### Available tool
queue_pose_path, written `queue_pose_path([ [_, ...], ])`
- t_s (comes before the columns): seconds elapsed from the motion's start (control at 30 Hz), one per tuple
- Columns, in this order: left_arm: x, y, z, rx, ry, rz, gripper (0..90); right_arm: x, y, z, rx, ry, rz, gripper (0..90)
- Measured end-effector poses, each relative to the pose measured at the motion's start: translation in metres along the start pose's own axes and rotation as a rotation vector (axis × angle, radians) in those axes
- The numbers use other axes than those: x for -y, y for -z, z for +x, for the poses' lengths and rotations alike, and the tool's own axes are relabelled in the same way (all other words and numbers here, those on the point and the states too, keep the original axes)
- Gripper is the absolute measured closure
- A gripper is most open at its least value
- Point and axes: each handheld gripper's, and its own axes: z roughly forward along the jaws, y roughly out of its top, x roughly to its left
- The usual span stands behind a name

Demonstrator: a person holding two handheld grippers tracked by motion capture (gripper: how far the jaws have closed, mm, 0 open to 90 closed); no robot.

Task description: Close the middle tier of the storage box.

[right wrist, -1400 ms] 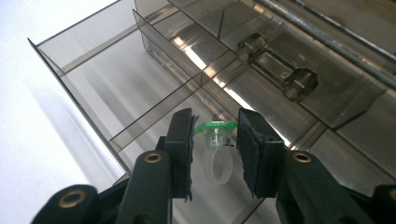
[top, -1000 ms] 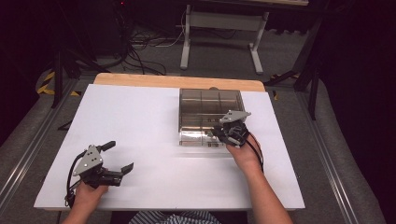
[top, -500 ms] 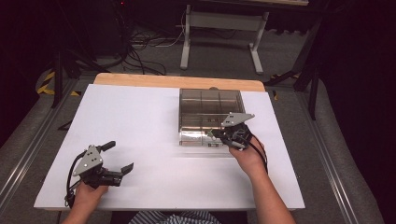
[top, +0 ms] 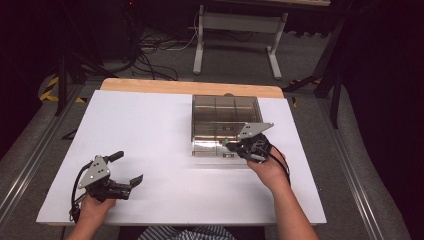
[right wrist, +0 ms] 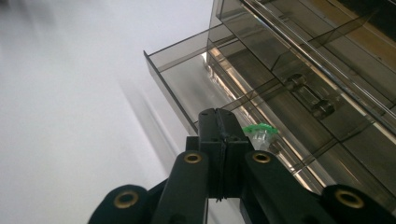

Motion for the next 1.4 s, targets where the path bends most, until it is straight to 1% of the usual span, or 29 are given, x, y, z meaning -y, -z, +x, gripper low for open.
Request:
queue_pose_path([
  [0.13,0.0,0.0,0.0,0.002,0.0,0.0,0.2,0.0,0.001,0.001,-0.016,0.015,0.012,90.0],
  [0.4,0.0,0.0,0.0,-0.001,-0.002,0.002,0.2,0.0,0.001,0.005,-0.053,0.083,0.092,90.0],
  [0.53,0.0,0.0,-0.001,-0.002,-0.001,0.001,0.2,0.002,-0.001,0.008,-0.059,0.11,0.126,90.0],
  [0.63,0.0,0.0,0.0,-0.001,-0.002,0.002,0.2,0.003,-0.002,0.009,-0.058,0.121,0.148,90.0],
  [0.73,0.0,0.0,0.0,0.0,-0.002,0.001,0.2,0.004,-0.003,0.009,-0.068,0.134,0.166,90.0],
  [0.93,0.0,0.0,0.0,0.0,-0.002,0.0,0.2,0.008,-0.007,0.009,-0.079,0.144,0.201,90.0],
  [1.17,0.0,0.0,0.0,-0.001,-0.002,0.002,0.2,0.013,-0.012,0.007,-0.097,0.13,0.235,90.0],
  [1.4,0.0,-0.001,0.0,0.0,-0.001,0.002,0.2,0.019,-0.018,0.004,-0.1,0.121,0.273,90.0],
])
